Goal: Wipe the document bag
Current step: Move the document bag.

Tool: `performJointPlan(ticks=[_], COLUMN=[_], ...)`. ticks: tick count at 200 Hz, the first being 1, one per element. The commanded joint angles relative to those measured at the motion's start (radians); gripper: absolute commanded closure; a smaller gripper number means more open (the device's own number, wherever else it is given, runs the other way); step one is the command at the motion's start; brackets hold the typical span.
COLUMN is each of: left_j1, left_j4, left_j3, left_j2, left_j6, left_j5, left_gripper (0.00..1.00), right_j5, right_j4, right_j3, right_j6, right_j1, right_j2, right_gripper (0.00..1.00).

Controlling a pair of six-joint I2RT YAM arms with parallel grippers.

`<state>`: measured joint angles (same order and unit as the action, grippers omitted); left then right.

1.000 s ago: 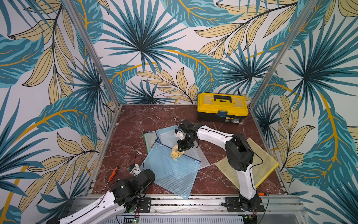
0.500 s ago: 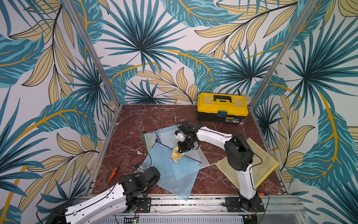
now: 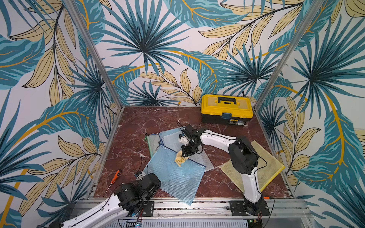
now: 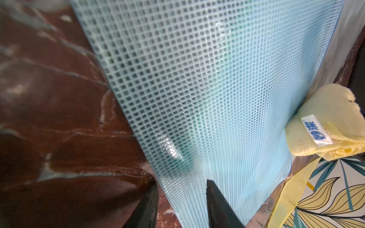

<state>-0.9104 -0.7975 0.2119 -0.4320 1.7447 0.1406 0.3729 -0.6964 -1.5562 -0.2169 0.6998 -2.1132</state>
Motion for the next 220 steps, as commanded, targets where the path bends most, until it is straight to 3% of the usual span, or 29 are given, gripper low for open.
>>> performJointPlan(ticks=[1,64,97,115,143,180,220], left_j1=[-0.002,-0.002,-0.002,-0.002,-0.002,-0.002,-0.002], left_j4=[-0.027,-0.018,-0.02,-0.02,-0.019,-0.019,0.015], left_j3=[-0.041,-0.125,-0.158,-0.149,-0.117,0.002,0.199], left_j2=[-0.019,0.136,0.282,0.287,0.206,0.051,-0.275], left_j6=[0.019,0.058,0.046,0.041,0.025,-0.042,-0.175], left_j5=[-0.004,0.029,0.044,0.06,0.068,0.123,0.215], left_gripper=[0.6,0.7,0.81,0.86,1.0,1.0,1.0], right_j5=[-0.006,-0.005,-0.005,-0.007,-0.009,-0.011,-0.035], right_j4=[0.007,0.006,-0.001,-0.005,-0.003,-0.006,0.009], right_j3=[0.04,0.035,0.032,0.033,0.036,0.045,0.123], right_j6=[-0.027,-0.03,-0.028,-0.028,-0.029,-0.035,-0.093], right_j1=[0.005,0.004,0.005,0.004,0.004,0.003,-0.017], right_j2=[0.015,0.015,0.012,0.012,0.015,0.04,0.131], right_gripper=[1.0,1.0,1.0,1.0,1.0,1.0,1.0])
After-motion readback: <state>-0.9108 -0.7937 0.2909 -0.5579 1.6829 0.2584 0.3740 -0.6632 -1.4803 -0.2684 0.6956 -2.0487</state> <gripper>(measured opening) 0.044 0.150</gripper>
